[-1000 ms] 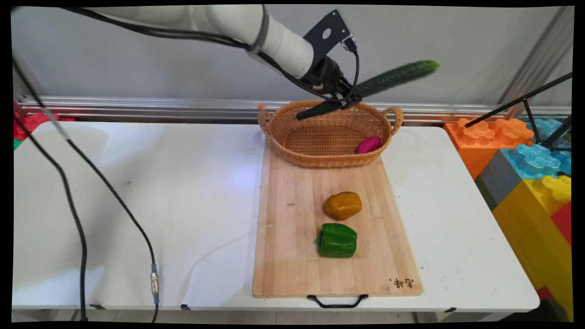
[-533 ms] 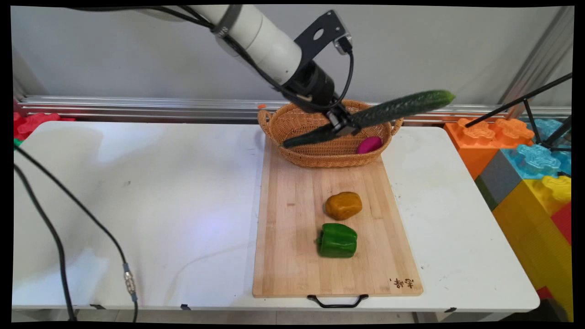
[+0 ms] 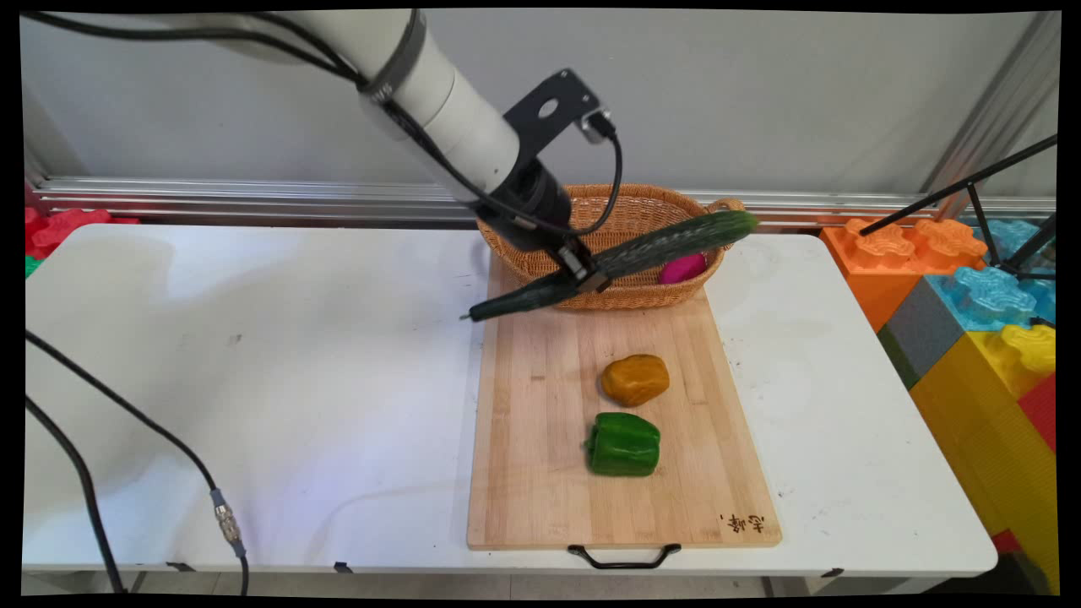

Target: Place the picked object on the cutting board

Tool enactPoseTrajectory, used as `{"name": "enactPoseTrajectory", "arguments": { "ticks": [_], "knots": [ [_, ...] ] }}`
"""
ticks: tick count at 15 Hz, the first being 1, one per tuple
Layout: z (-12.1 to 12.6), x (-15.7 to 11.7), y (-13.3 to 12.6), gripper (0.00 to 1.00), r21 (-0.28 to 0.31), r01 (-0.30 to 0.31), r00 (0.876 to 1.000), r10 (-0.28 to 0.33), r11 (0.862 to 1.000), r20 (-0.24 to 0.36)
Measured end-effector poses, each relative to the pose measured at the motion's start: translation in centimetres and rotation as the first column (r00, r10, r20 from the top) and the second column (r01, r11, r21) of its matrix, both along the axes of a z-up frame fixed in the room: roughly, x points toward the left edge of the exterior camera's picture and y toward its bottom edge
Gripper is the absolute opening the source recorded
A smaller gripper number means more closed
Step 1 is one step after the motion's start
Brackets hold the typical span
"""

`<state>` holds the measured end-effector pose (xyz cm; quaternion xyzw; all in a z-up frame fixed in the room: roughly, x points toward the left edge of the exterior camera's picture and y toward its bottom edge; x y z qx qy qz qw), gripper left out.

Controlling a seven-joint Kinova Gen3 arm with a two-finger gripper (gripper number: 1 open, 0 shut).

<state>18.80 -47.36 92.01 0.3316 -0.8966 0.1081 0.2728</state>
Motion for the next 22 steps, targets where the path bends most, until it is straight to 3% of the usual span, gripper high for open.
{"name": "enactPoseTrajectory", "arguments": {
  "ticks": [5,9,15,22],
  "knots": [
    [-4.1,-0.3,0.4,0.00,0.062,-0.051,0.998,0.048,0.997,0.051],
    [-7.1,-1.1,-0.1,0.00,0.072,-0.081,0.994,0.075,0.994,0.078],
    [-10.6,-1.9,-0.9,0.00,0.084,-0.126,0.988,0.118,0.988,0.102],
    [-13.1,-3.2,-1.7,0.00,0.100,-0.145,0.985,0.135,0.984,0.104]
  ]
}}
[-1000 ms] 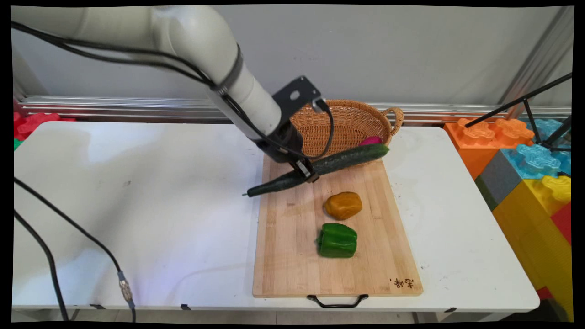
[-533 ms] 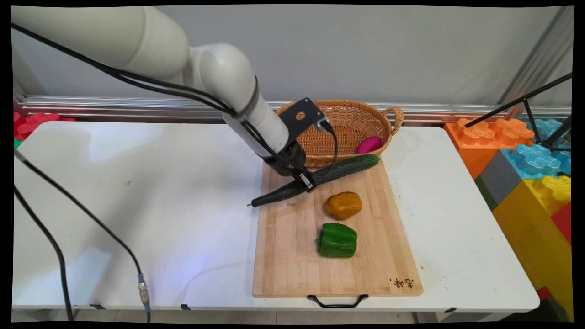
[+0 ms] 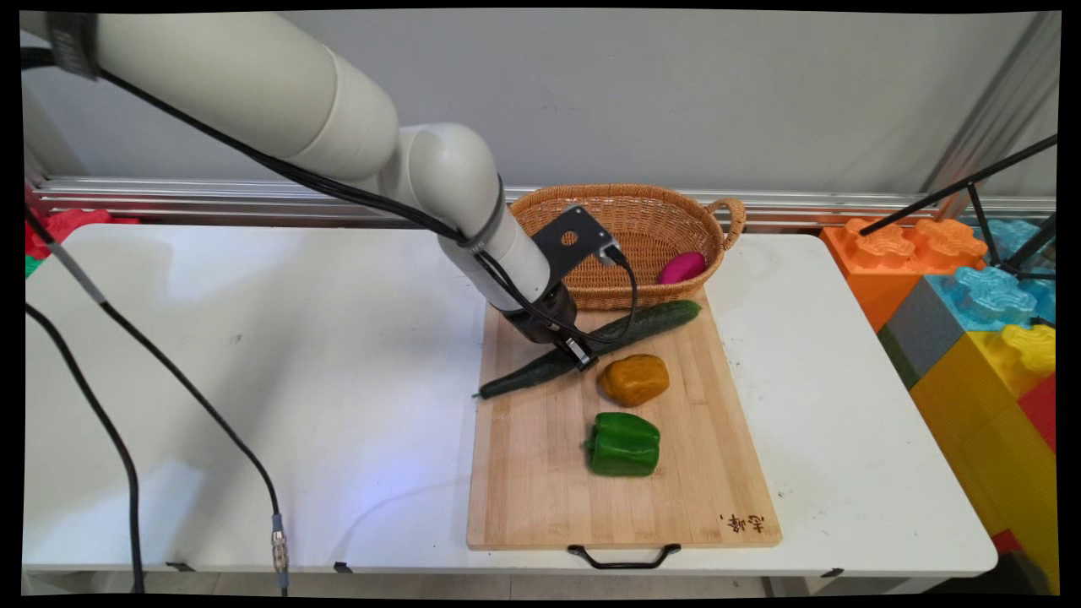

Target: Place the picked object on the cutting board

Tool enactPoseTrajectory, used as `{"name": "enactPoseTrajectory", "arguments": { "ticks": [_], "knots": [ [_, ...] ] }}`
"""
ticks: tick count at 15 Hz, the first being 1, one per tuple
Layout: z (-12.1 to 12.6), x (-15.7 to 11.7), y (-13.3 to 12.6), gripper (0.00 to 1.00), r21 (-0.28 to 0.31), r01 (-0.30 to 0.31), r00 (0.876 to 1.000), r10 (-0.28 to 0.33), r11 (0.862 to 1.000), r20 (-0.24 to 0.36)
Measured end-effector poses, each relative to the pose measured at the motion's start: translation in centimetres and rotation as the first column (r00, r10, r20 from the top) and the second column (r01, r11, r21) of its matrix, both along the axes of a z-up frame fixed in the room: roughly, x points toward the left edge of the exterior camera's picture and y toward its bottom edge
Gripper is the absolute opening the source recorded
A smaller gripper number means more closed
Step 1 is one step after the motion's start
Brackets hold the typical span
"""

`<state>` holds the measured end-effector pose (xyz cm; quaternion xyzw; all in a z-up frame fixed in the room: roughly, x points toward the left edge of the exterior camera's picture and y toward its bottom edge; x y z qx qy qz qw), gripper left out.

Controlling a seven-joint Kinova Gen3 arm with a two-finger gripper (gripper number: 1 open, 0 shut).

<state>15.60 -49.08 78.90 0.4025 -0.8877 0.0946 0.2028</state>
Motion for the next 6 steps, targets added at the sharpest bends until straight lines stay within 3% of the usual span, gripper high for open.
{"name": "enactPoseTrajectory", "arguments": {
  "ticks": [1,6],
  "knots": [
    [-0.10,-0.18,-0.17,1.00,-0.001,0.002,1.000,-0.002,1.000,-0.001],
    [0.34,-0.31,-0.63,1.00,0.008,0.019,1.000,-0.020,1.000,0.003]
  ]
}}
